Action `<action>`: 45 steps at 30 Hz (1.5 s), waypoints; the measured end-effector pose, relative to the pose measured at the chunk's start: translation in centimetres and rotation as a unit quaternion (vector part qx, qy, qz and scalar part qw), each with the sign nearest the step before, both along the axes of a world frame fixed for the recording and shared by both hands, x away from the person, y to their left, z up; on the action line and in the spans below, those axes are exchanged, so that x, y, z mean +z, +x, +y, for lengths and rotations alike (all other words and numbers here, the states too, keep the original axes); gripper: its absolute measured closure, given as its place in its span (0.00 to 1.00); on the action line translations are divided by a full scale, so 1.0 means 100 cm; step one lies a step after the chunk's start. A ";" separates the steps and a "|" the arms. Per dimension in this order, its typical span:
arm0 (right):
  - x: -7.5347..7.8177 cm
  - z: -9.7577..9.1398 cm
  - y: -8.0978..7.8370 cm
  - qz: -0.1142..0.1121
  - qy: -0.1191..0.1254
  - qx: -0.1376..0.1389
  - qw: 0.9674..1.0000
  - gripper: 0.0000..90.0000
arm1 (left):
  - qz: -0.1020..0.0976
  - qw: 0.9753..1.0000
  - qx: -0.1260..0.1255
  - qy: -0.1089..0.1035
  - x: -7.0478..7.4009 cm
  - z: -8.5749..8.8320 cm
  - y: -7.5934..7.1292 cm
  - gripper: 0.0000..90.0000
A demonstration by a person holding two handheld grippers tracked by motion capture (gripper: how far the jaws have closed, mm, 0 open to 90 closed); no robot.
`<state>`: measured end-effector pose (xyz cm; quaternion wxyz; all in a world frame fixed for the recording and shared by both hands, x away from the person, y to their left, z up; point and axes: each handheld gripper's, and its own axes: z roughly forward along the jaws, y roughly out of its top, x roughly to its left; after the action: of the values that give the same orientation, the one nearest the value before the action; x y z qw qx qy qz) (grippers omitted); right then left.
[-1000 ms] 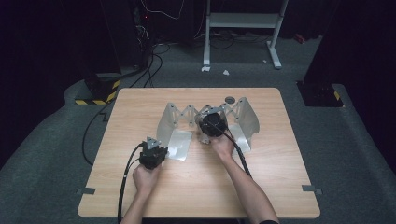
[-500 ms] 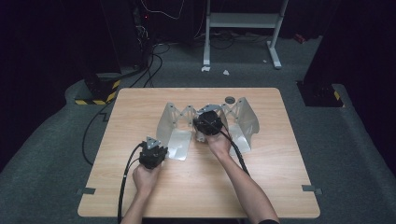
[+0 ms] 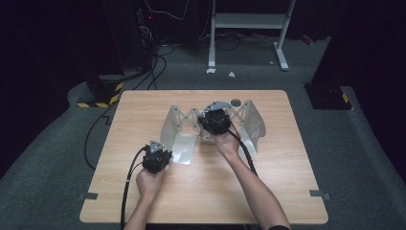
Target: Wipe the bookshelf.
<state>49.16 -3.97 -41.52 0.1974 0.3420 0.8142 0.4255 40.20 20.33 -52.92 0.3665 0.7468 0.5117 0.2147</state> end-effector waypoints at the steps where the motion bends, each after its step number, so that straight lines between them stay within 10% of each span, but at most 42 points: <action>1: 0.003 0.000 -0.001 -0.004 -0.002 0.002 1.000 0.89 | 0.000 1.000 0.000 0.000 0.000 0.000 0.000 0.90; 13: 0.022 -0.002 -0.010 -0.036 0.002 0.009 0.999 0.89 | -0.001 1.000 -0.001 0.002 0.000 0.000 0.000 0.90; 45: -0.051 -0.002 -0.013 0.042 -0.019 -0.001 0.999 0.89 | 0.001 1.000 -0.003 0.000 0.000 0.000 0.000 0.90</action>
<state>47.82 -4.16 -46.61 0.1703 0.3562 0.8295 0.3950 40.19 20.35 -52.91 0.3667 0.7487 0.5094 0.2133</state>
